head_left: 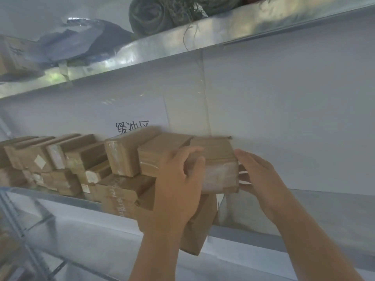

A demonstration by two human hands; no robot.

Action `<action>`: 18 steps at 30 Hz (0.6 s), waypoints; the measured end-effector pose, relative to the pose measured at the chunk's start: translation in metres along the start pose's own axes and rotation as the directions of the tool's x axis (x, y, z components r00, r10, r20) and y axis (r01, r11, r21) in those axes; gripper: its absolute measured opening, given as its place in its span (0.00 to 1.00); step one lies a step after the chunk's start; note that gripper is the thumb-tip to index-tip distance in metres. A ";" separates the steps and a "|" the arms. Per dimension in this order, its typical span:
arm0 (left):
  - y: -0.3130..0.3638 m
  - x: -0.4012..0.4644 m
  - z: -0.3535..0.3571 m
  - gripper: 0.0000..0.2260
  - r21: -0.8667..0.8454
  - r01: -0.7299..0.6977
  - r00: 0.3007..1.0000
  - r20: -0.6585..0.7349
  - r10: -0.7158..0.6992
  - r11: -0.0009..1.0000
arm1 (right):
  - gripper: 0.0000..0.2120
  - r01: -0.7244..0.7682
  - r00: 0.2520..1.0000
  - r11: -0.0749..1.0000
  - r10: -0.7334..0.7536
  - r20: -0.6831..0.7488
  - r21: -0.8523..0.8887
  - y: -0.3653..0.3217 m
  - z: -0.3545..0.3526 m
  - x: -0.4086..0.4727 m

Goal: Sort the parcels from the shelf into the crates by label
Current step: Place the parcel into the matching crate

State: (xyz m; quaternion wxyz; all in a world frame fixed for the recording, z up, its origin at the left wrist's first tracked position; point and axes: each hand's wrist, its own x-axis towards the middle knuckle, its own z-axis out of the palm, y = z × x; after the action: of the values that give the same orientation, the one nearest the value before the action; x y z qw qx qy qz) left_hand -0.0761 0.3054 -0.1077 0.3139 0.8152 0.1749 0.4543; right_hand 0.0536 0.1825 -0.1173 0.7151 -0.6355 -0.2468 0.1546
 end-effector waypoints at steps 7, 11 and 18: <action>0.011 -0.010 0.000 0.22 -0.184 -0.059 0.997 0.033 0.067 0.981 | 0.28 0.115 0.993 0.993 -0.115 -0.014 0.032 -0.002 -0.021 -0.026; 0.012 -0.025 -0.002 0.36 -0.279 -0.050 0.991 0.104 0.082 0.959 | 0.32 0.262 0.963 0.964 -0.264 -0.049 -0.034 -0.007 -0.024 -0.058; 0.025 -0.076 -0.014 0.29 -0.512 -0.094 0.985 0.076 0.154 0.854 | 0.36 0.384 0.905 0.911 -0.404 -0.134 -0.148 0.004 -0.033 -0.127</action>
State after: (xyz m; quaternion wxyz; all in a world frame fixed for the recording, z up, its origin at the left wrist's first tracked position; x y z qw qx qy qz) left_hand -0.1279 0.2484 -0.1335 0.4963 0.7382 -0.0220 0.4563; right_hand -0.0332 0.0877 -0.1438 0.7102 -0.6241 -0.3201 -0.0601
